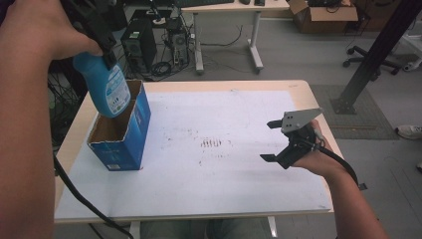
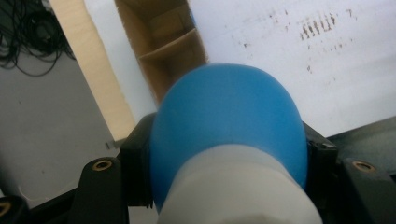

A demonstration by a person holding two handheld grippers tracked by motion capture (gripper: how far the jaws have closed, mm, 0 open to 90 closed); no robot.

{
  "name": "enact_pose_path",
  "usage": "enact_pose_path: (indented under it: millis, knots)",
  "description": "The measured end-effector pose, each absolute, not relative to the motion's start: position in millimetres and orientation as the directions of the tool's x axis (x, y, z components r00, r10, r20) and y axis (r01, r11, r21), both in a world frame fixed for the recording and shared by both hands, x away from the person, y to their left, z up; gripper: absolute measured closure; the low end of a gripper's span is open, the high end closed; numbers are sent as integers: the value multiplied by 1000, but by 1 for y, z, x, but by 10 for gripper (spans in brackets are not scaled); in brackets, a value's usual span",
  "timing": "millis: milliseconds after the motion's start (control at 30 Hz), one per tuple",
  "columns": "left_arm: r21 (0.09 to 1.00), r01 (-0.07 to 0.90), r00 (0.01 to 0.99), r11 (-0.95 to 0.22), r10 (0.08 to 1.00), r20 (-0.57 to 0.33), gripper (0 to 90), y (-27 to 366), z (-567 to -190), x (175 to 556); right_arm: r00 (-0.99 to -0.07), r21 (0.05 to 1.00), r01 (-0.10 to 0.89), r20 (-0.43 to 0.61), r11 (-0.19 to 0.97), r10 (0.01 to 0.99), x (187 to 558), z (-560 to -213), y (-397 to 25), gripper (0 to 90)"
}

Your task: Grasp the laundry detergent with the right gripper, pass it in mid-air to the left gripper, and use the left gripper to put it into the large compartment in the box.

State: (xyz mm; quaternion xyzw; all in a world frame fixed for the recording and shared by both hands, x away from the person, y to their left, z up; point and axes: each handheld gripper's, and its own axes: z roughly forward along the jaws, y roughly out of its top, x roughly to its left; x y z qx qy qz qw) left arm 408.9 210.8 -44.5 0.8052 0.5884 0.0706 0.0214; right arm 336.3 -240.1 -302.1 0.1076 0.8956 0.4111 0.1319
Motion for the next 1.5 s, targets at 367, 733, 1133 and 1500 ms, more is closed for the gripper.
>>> enact_pose_path:
  millis: [367,733,1133,1500]
  knots:
    - [142,978,141,-153,986,90,378,223,-46,412,-943,762,81,-149,642,297,335,-301,-242,2]
    - [136,988,62,-70,996,62,378,239,-66,422,-943,760,81,-152,645,296,334,-300,-244,2]
    - [131,990,34,-43,997,71,378,247,-89,432,-942,754,87,-150,651,301,337,-300,-246,2]
    - [131,990,36,-42,998,54,378,249,-114,436,-943,755,84,-150,651,296,338,-300,-243,2]
